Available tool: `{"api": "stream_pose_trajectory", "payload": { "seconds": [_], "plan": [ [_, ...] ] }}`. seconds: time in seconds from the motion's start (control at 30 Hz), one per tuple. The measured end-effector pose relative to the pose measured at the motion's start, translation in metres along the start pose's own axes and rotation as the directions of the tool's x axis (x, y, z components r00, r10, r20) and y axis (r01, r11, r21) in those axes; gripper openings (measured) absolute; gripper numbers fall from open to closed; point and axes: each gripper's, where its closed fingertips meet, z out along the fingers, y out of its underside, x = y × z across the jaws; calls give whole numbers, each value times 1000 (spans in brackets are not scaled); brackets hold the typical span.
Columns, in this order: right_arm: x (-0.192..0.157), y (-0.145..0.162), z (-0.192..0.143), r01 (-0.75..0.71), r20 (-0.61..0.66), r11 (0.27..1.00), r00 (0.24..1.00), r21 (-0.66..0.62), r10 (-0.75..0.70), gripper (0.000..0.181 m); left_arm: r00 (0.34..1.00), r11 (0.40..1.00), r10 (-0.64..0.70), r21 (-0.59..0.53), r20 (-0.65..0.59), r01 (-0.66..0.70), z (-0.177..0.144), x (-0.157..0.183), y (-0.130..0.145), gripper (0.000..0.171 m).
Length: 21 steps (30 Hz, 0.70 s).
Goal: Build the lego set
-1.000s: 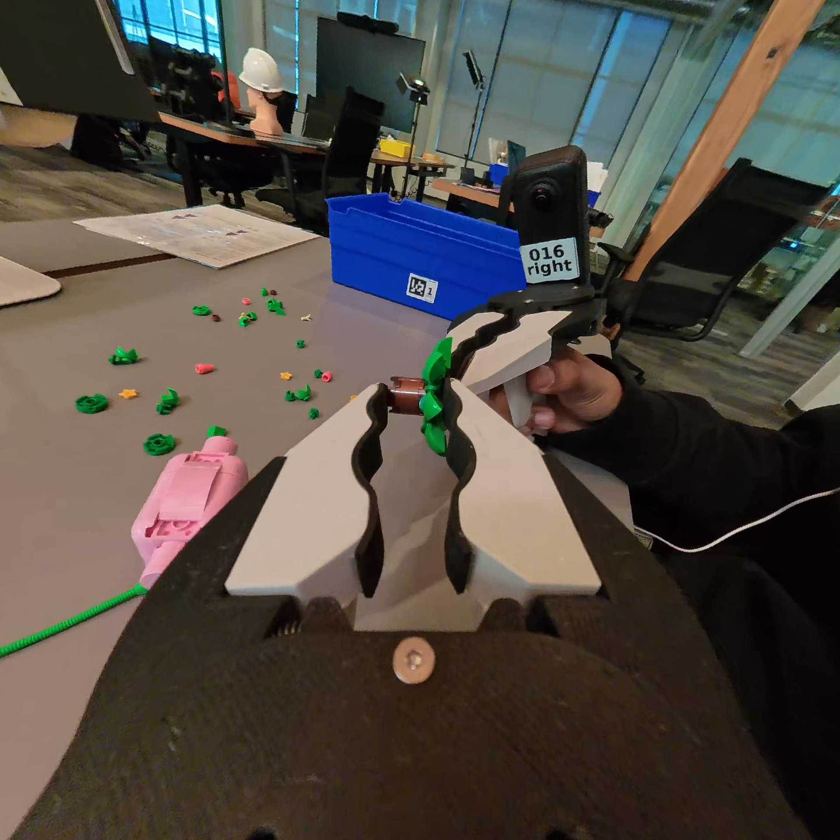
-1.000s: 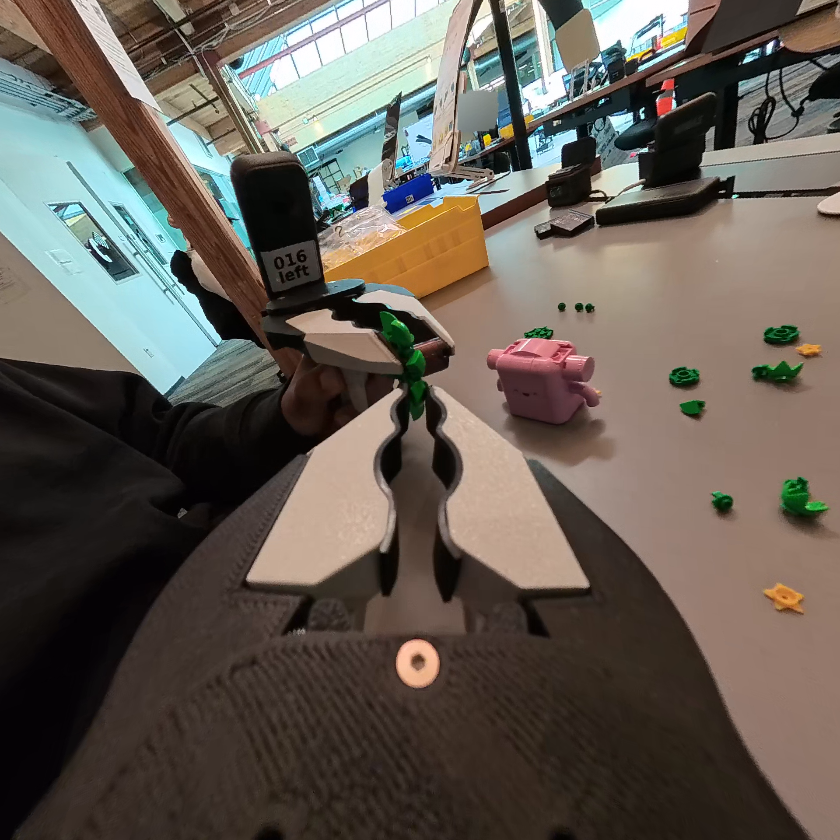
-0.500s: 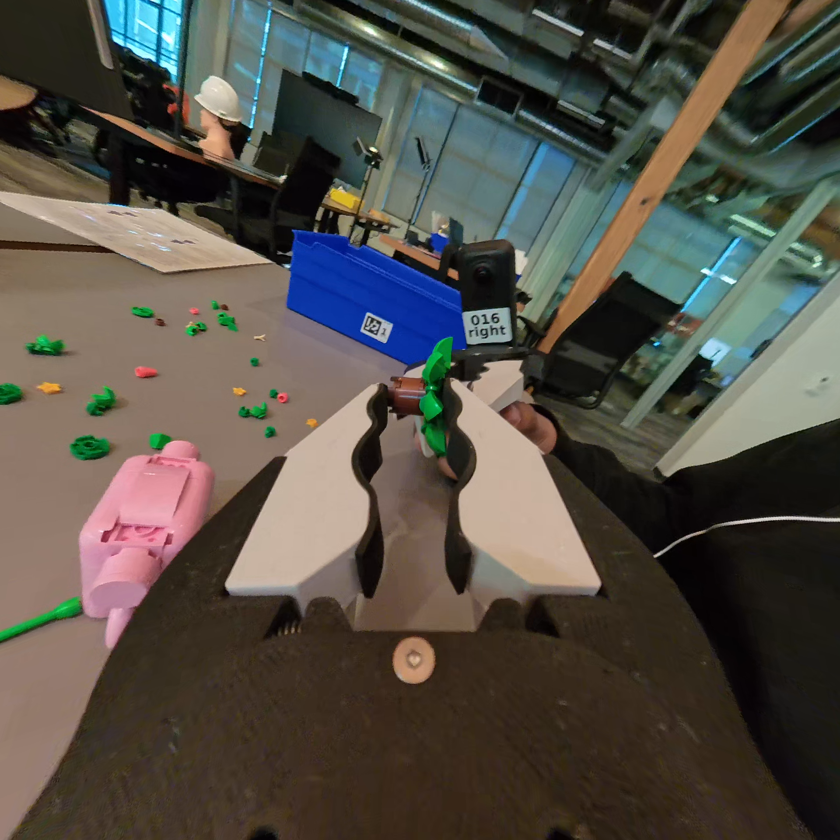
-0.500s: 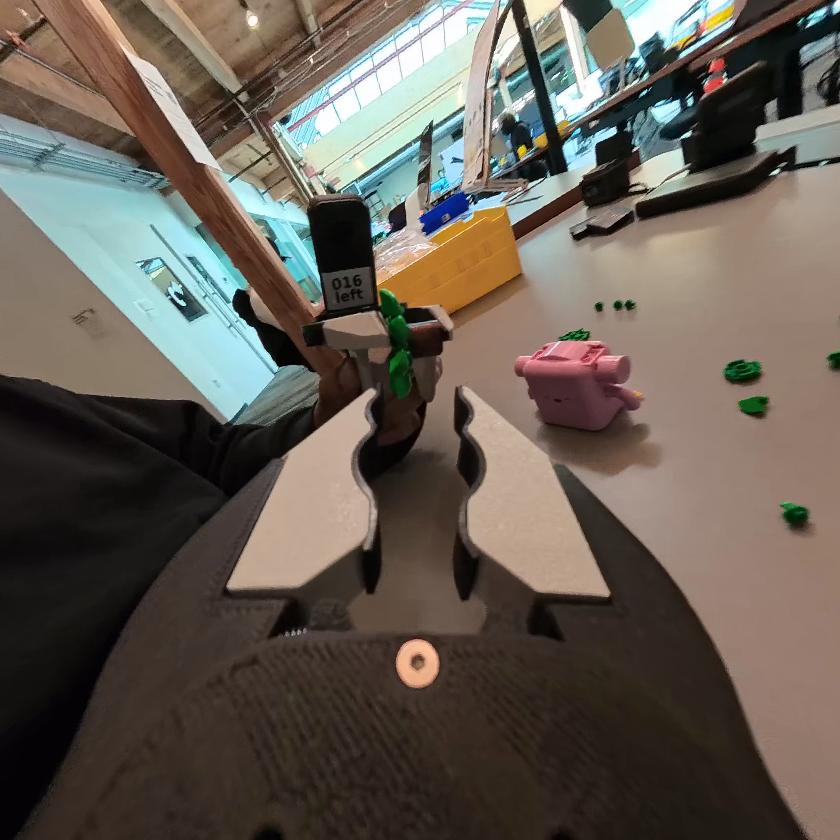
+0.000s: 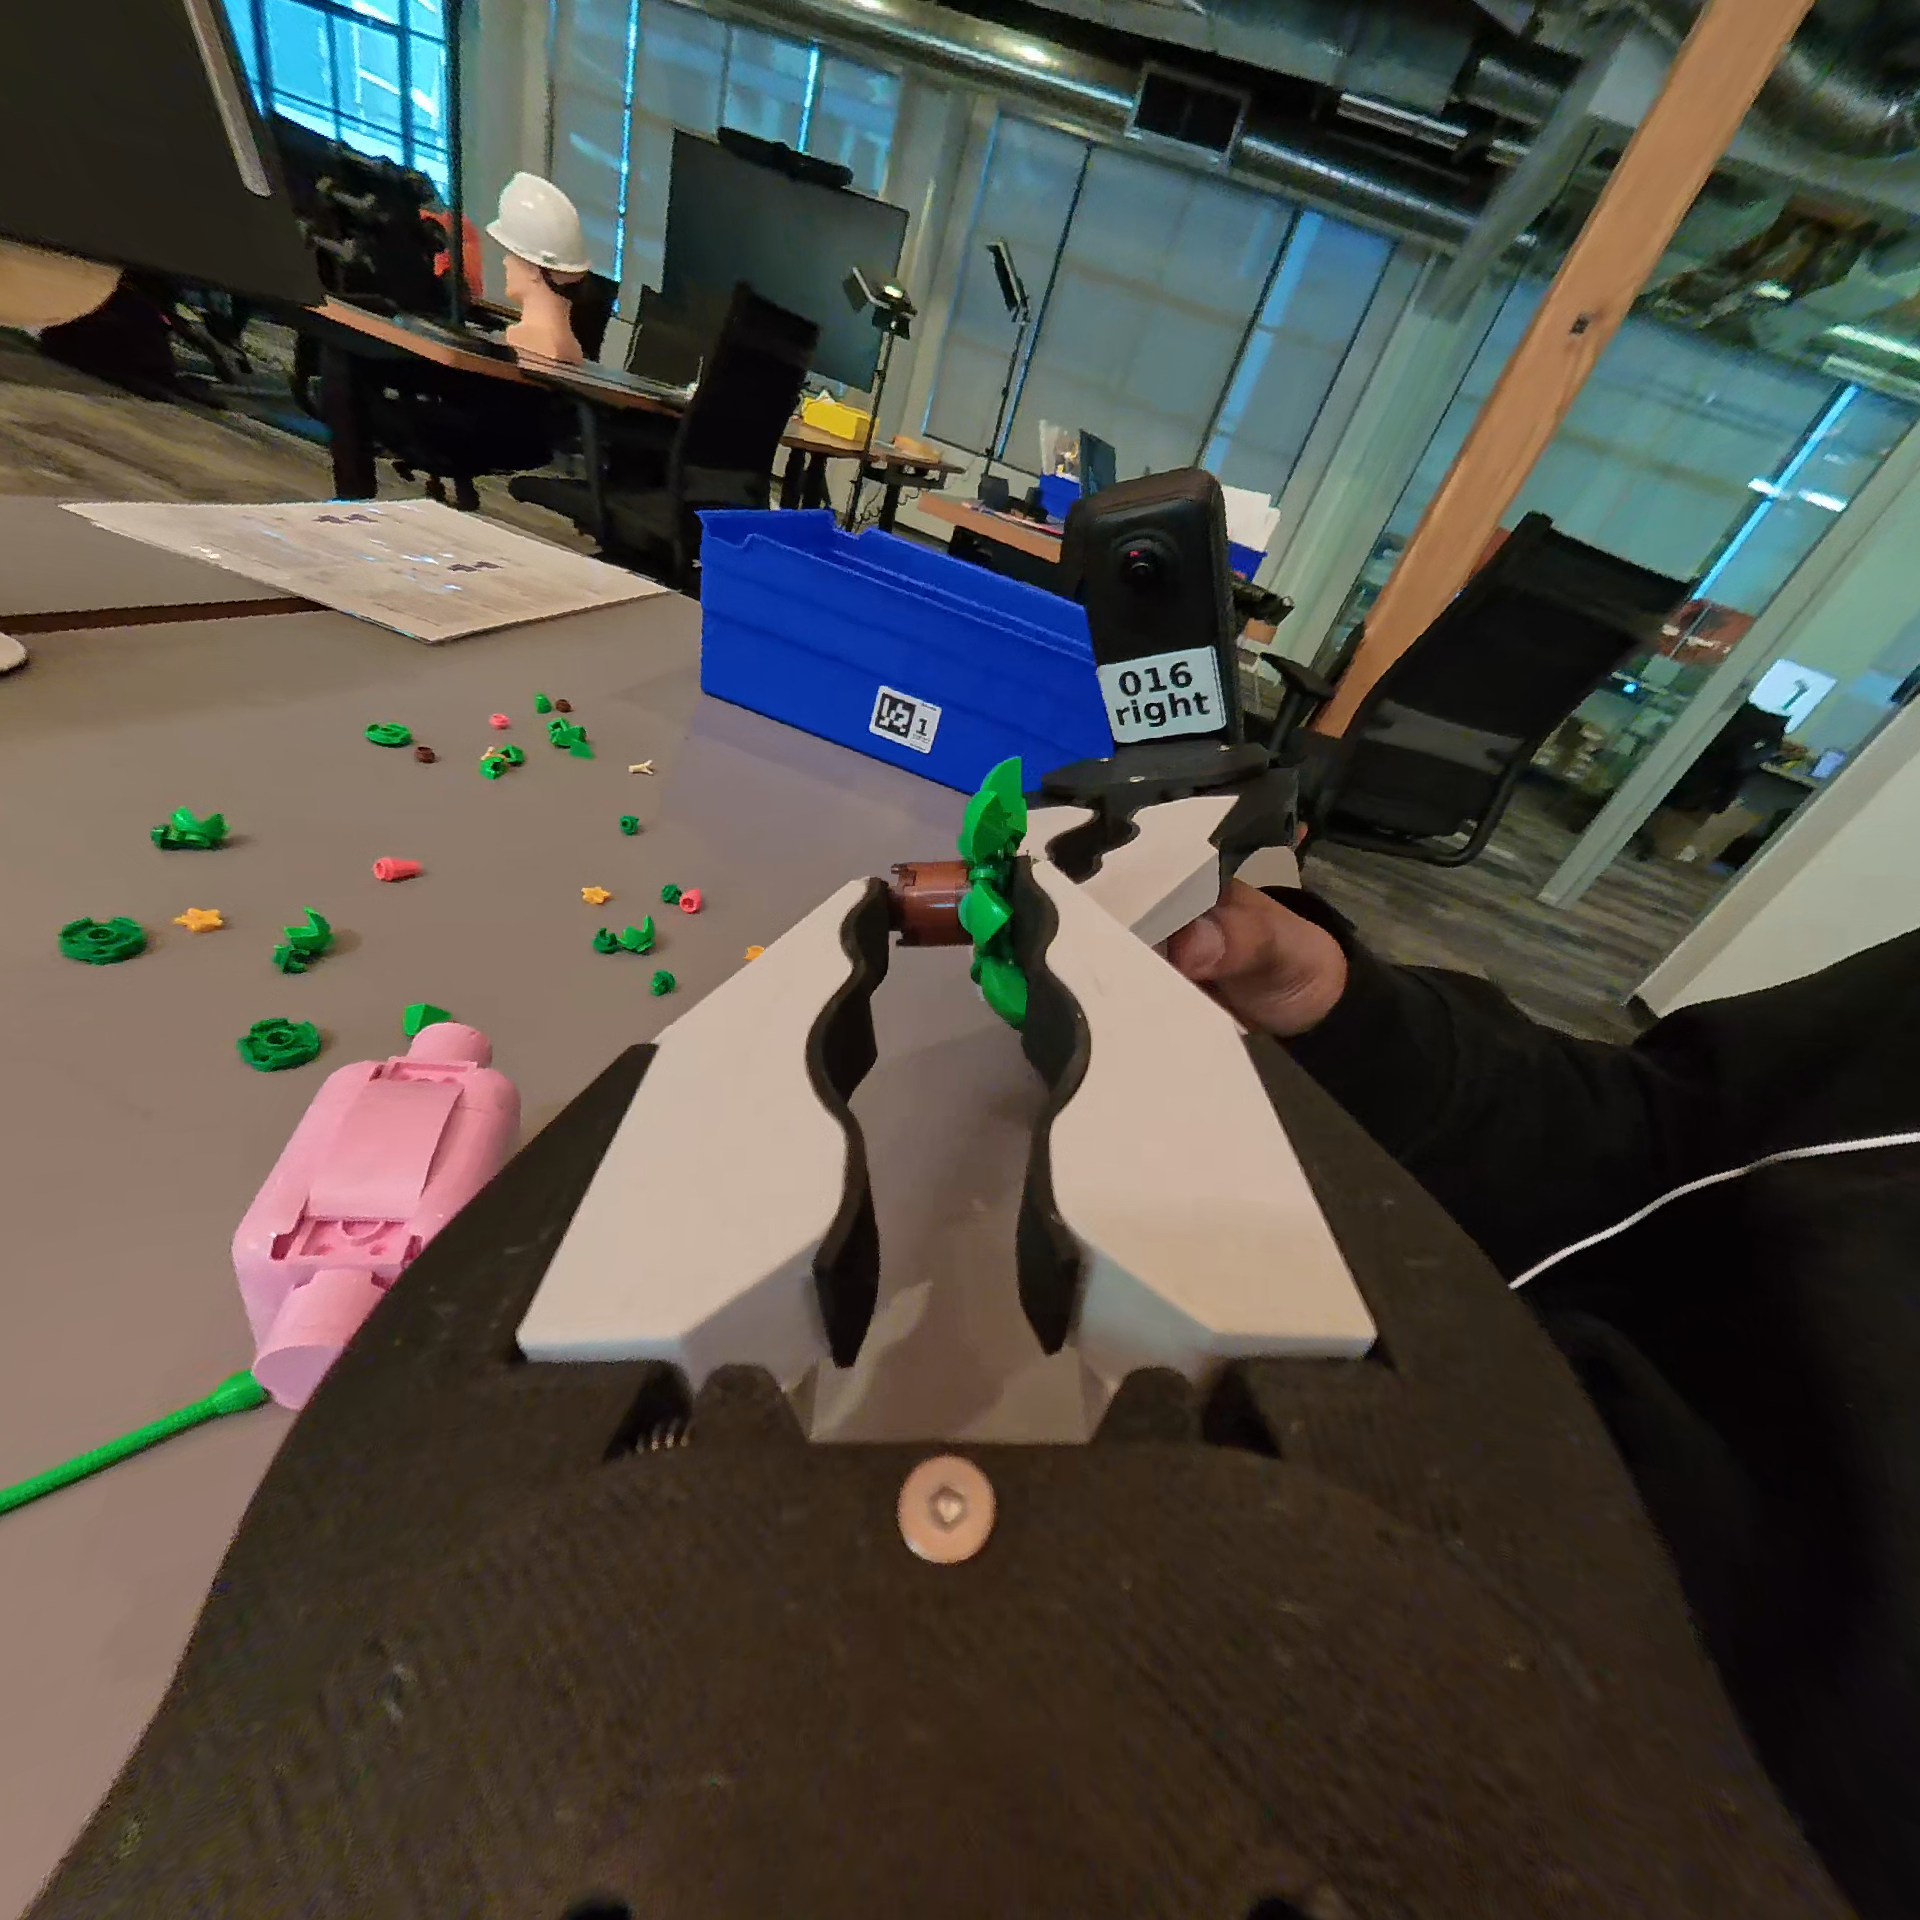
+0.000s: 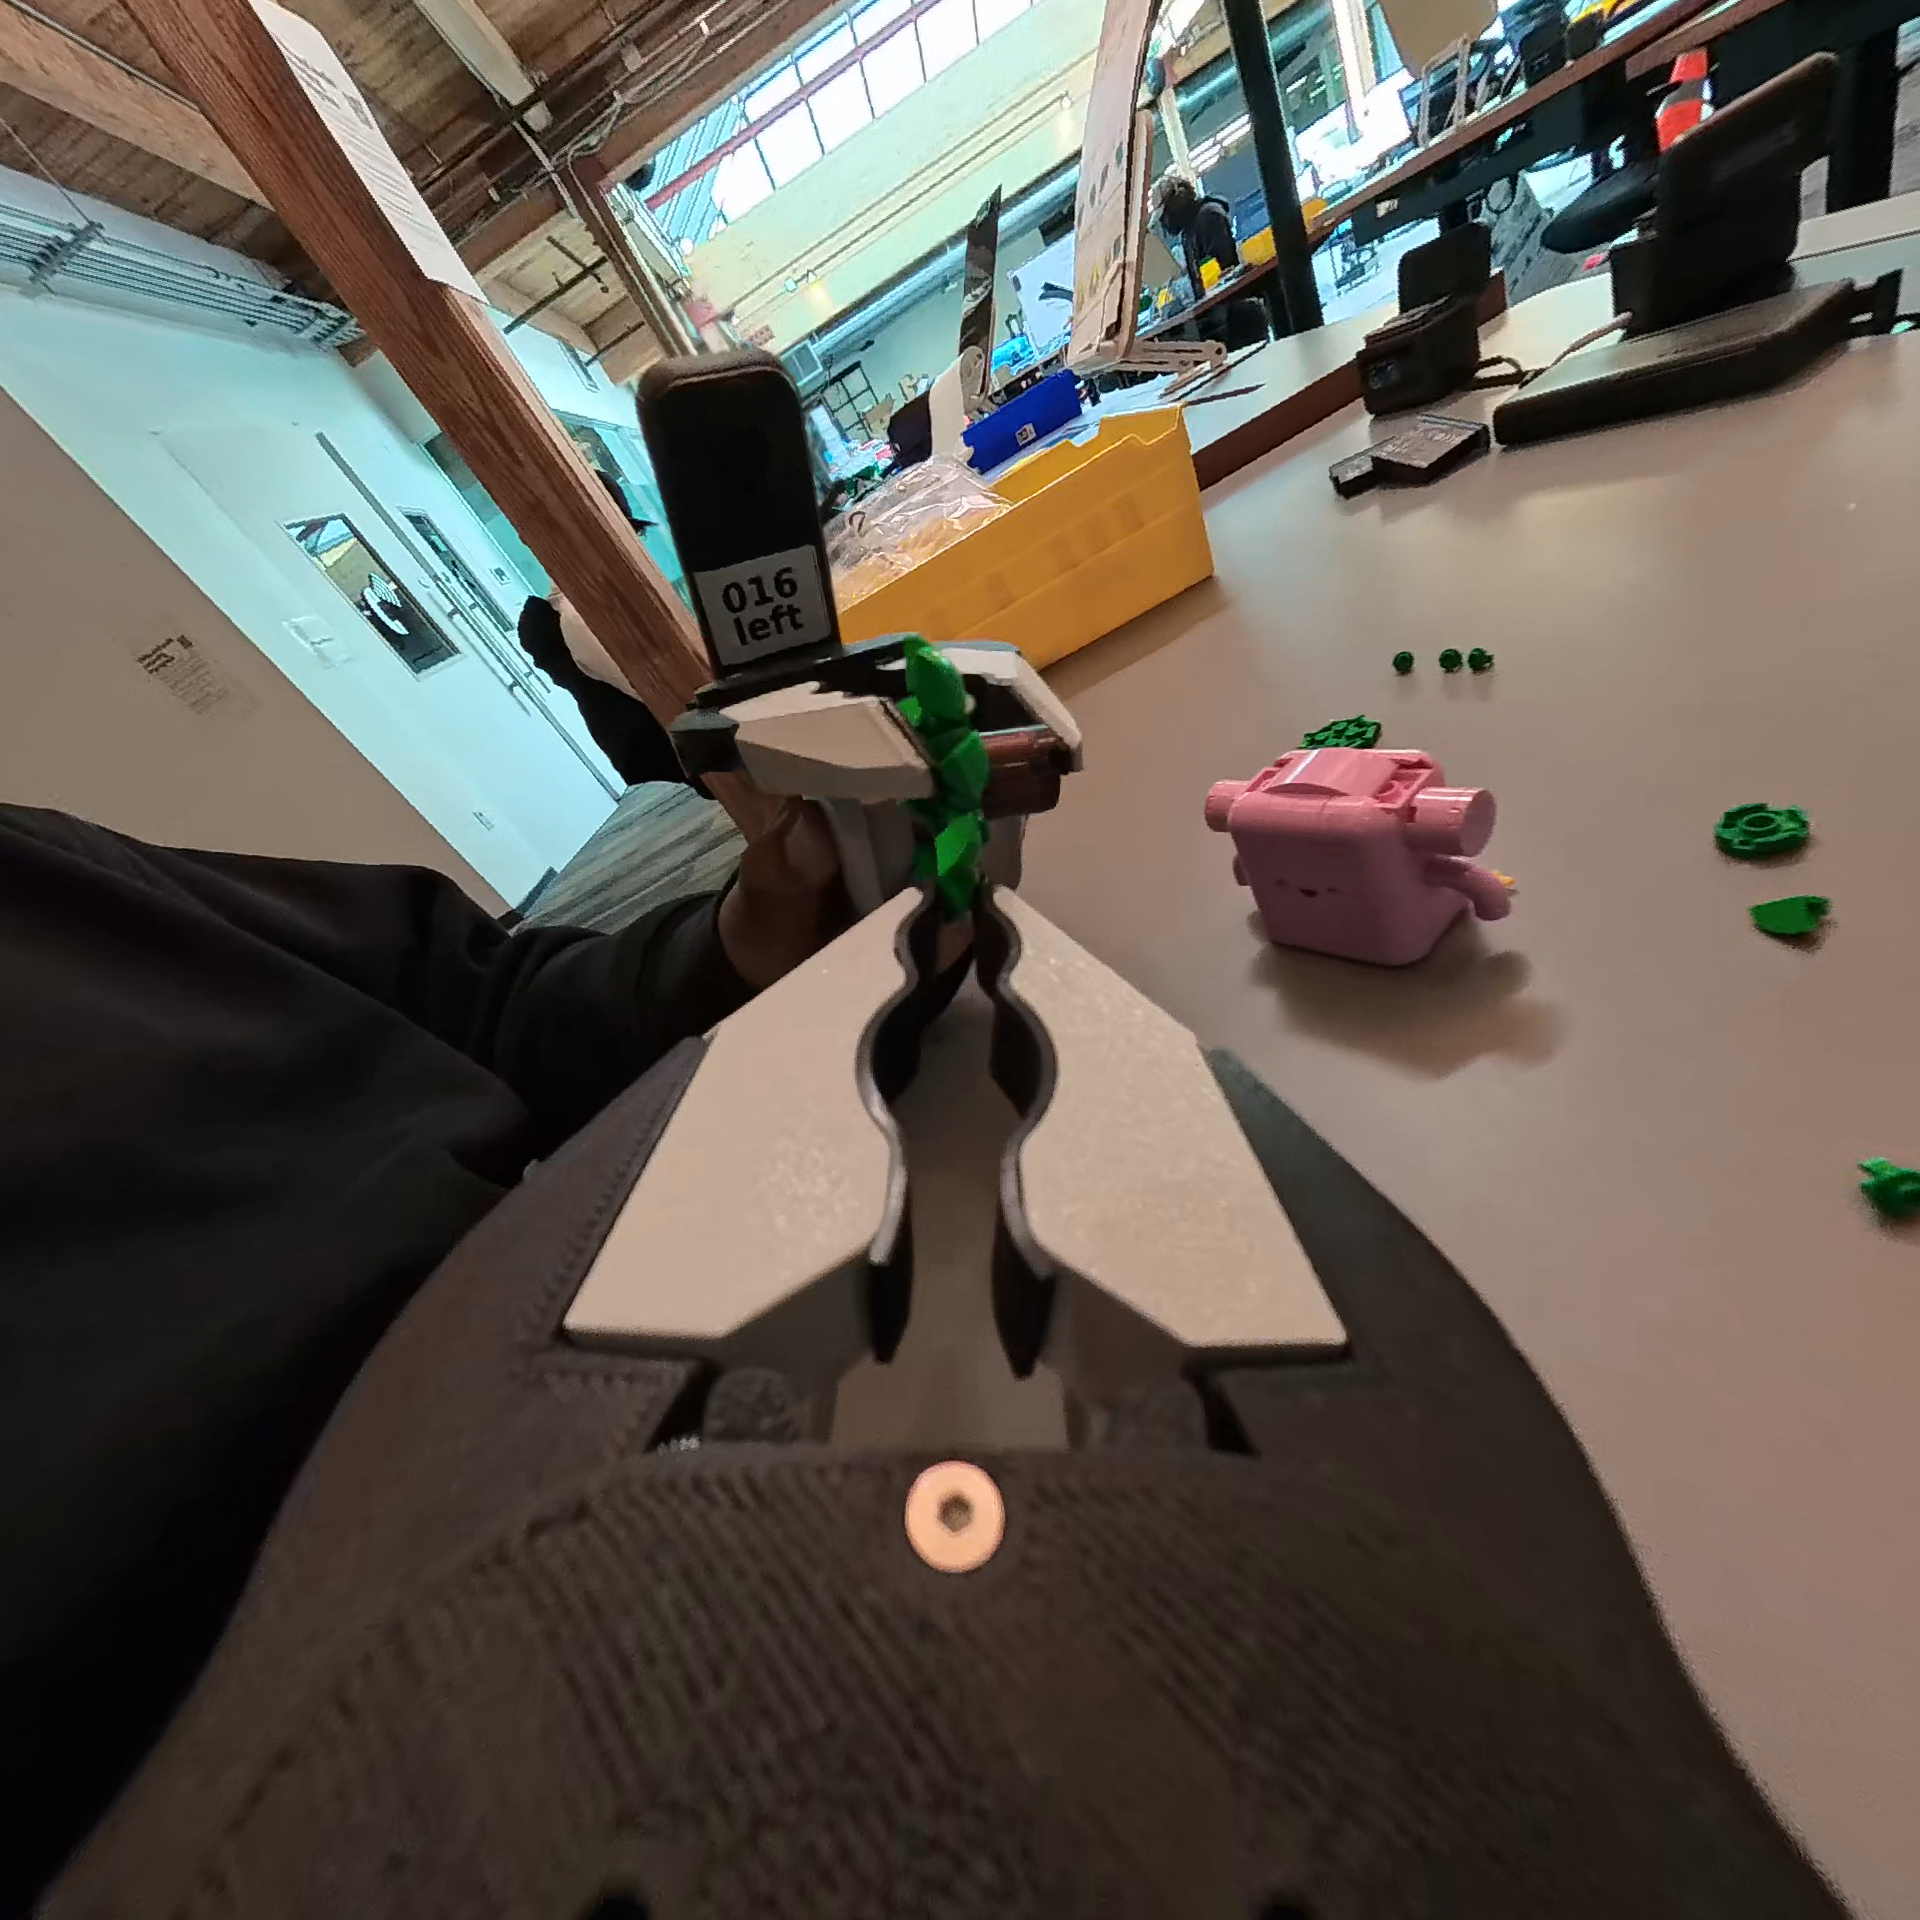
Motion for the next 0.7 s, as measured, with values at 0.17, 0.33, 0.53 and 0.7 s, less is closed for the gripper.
{"api": "stream_pose_trajectory", "payload": {
  "seconds": [0.17, 0.33, 0.53, 0.7],
  "plan": [
    [-1, 0, 0, -7, 7, 1000, 1000, 1, 7, 3, 999, 999, 45, -2, 21, -45, 0, 1, 0, 20],
    [0, 2, 0, -8, 4, 1000, 1000, -11, 8, 4, 998, 998, 63, -15, 31, -62, 1, 1, 1, 20],
    [-1, 2, -1, -20, 15, 1000, 1000, -7, 20, 4, 993, 994, 105, -29, 55, -103, 1, 1, 2, 20],
    [-1, 2, -2, -25, 19, 1000, 1000, -7, 25, 3, 991, 993, 119, -36, 64, -117, 1, 1, 2, 20]
  ]
}}
